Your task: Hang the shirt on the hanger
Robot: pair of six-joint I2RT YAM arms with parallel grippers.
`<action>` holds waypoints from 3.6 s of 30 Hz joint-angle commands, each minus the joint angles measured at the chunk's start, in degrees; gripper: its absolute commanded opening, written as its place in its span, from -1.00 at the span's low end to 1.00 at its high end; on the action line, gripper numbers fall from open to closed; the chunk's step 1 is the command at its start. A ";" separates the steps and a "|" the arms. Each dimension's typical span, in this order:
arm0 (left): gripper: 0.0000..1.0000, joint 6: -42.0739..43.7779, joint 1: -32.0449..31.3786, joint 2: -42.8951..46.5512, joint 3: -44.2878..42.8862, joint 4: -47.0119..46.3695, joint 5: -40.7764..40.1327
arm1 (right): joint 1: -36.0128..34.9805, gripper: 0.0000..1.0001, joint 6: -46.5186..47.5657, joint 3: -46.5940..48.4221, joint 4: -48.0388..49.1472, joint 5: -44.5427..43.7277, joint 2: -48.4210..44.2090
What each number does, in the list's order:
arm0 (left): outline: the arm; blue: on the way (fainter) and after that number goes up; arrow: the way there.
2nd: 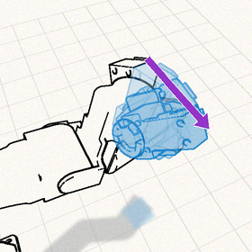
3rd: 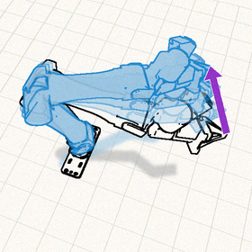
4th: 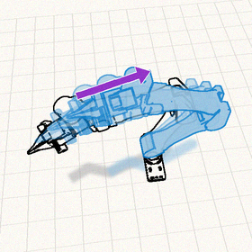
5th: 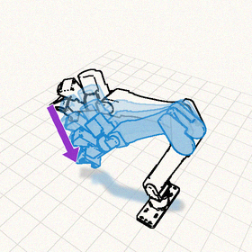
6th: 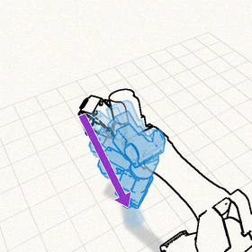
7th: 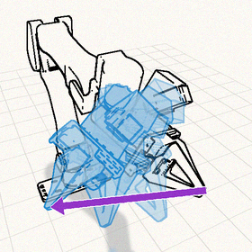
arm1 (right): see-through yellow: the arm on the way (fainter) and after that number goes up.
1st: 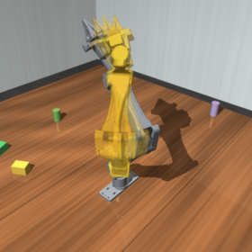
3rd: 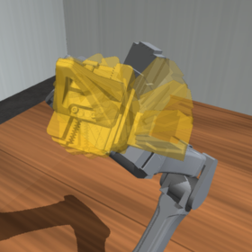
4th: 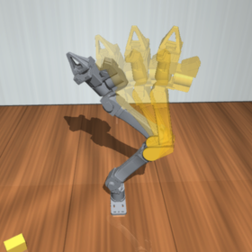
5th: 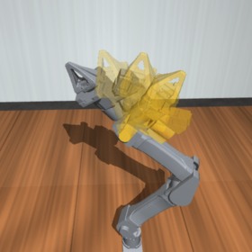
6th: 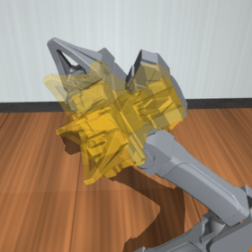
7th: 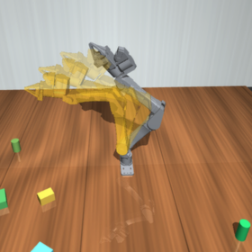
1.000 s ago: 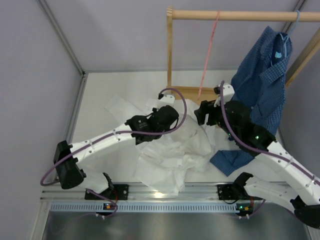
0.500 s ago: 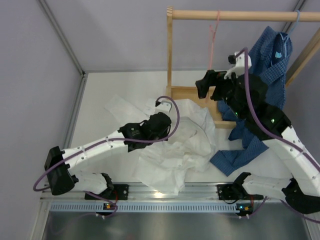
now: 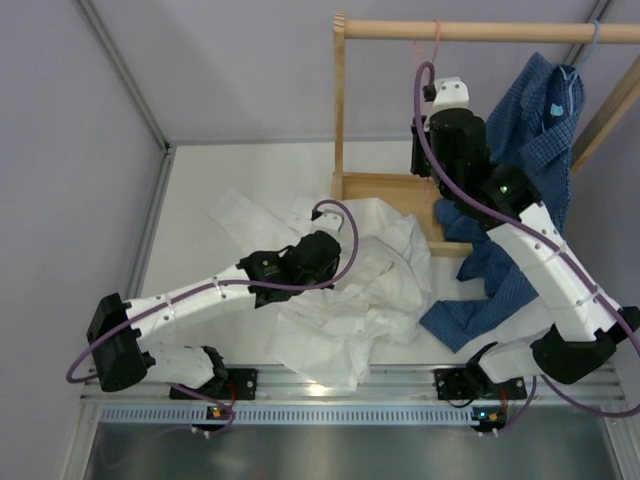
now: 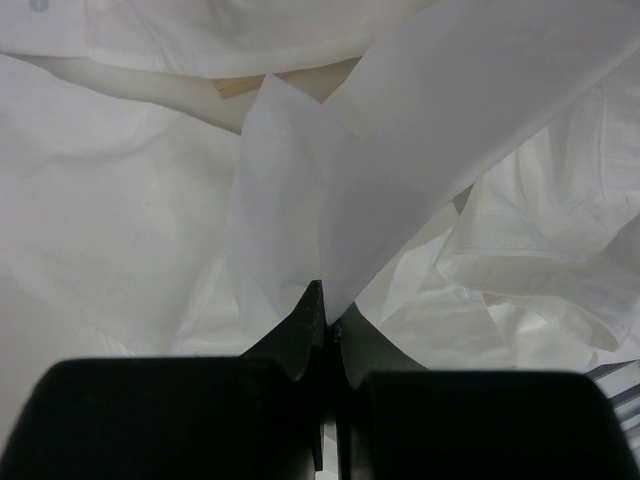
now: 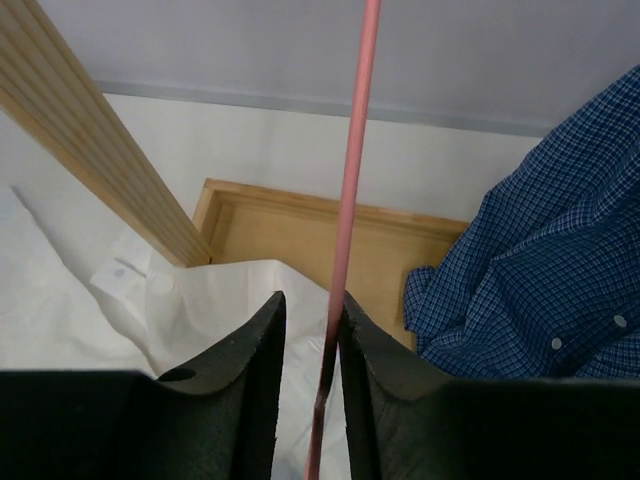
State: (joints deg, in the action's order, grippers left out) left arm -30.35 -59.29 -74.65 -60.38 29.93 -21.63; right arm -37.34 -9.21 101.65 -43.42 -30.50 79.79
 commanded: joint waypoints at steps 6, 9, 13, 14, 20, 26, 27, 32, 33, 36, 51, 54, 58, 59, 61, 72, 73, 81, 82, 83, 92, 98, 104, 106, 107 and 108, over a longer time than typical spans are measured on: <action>-1.00 0.11 -0.21 2.76 2.37 -2.51 1.76 | 6.22 -0.53 3.14 -2.24 -1.32 8.17 -4.82; -1.00 0.20 -0.13 2.93 2.72 -2.51 1.85 | 7.81 -0.54 3.67 -2.50 -1.41 10.20 -4.82; -1.00 0.11 -0.13 3.55 2.99 -2.51 1.94 | 8.43 -0.71 4.03 -1.89 -1.41 11.25 -4.64; -1.00 0.20 -0.13 3.72 2.90 -2.42 1.85 | 8.69 -0.71 4.11 -1.89 -1.41 11.25 -4.64; -1.00 0.03 -0.21 4.60 3.34 -2.42 1.68 | 10.01 -0.63 4.29 -3.29 -1.41 12.48 -4.12; -1.00 0.55 -0.04 6.18 3.34 -1.46 0.36 | 10.10 -0.72 4.64 -4.17 -0.88 13.28 -4.64; -1.00 0.55 -0.04 6.53 3.34 -1.46 0.18 | 10.10 -0.77 4.64 -4.09 -0.88 13.27 -4.90; -1.00 0.82 -0.04 7.15 3.16 -1.37 0.27 | 10.10 -1.00 5.08 -3.73 0.61 13.36 -6.05; -1.00 0.73 -0.04 7.15 3.08 -1.37 0.36 | 10.18 -1.00 5.17 -4.08 1.05 13.28 -6.57; -1.00 0.55 -0.04 7.68 3.25 -1.37 0.18 | 10.18 -1.00 4.82 -4.70 3.25 12.84 -7.97; -1.00 0.03 -0.13 9.09 2.55 -1.37 -0.61 | 10.97 -1.00 5.08 -0.04 6.85 16.00 -10.53; -1.00 -0.24 -0.04 9.17 2.37 -1.46 -1.13 | 11.50 -1.00 5.34 -0.22 7.82 16.70 -11.14; -1.00 -1.64 0.22 8.74 1.58 -1.37 -2.19 | 11.94 -1.00 5.26 -0.74 8.26 19.59 -12.20; -1.00 -1.99 0.49 8.65 1.32 -1.37 -2.36 | 11.94 -1.00 5.08 -1.36 8.35 20.30 -13.77; -1.00 -2.96 1.53 8.30 0.53 -1.46 -2.54 | 12.03 -1.00 4.65 -2.94 8.26 22.40 -15.88; -1.00 -2.79 12.96 0.74 -6.50 -0.84 6.68 | 11.86 -1.00 2.61 -28.59 1.94 53.66 -37.06; -1.00 -2.61 14.36 0.21 -6.94 -0.75 7.21 | 11.94 -1.00 3.32 -30.78 0.46 60.49 -38.55; -1.00 -2.08 20.25 -3.39 -9.76 -0.49 12.65 | 11.85 -1.00 3.15 -46.01 -3.25 63.02 -53.15; -1.00 -1.91 20.70 -3.66 -9.84 -0.58 13.18 | 11.94 -1.00 2.80 -46.79 -3.60 63.46 -53.51; -1.00 -1.82 20.96 -3.75 -10.19 -0.58 13.71 | 11.94 -1.00 2.71 -47.24 -4.12 63.81 -54.12; -1.00 -1.56 21.32 -3.92 -11.08 -0.58 20.74 | 11.86 -1.00 2.36 -49.61 -4.66 60.38 -52.90; -1.00 -0.68 21.32 -2.52 -11.16 -0.31 23.81 | 11.86 -1.00 0.95 -51.37 -3.34 59.51 -52.02; -1.00 4.15 20.97 -2.08 -12.39 0.56 27.27 | 11.94 -1.00 0.33 -50.94 -2.89 59.68 -50.26; -1.00 4.42 20.97 -1.55 -12.74 2.57 23.84 | 11.85 -1.00 0.69 -50.06 -4.30 58.28 -50.17; -1.00 5.20 20.97 -1.37 -13.18 3.11 21.04 | 11.94 -1.00 0.95 -49.79 -4.74 57.49 -50.43; -1.00 5.65 20.97 -1.46 -13.45 3.64 19.01 | 11.86 -1.00 1.12 -49.62 -5.35 57.14 -50.87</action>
State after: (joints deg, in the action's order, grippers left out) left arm -26.85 -36.93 -78.63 -70.43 32.82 -2.24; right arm -26.04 -8.14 50.26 -49.28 28.64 28.40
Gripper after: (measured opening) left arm 0.024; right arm 0.006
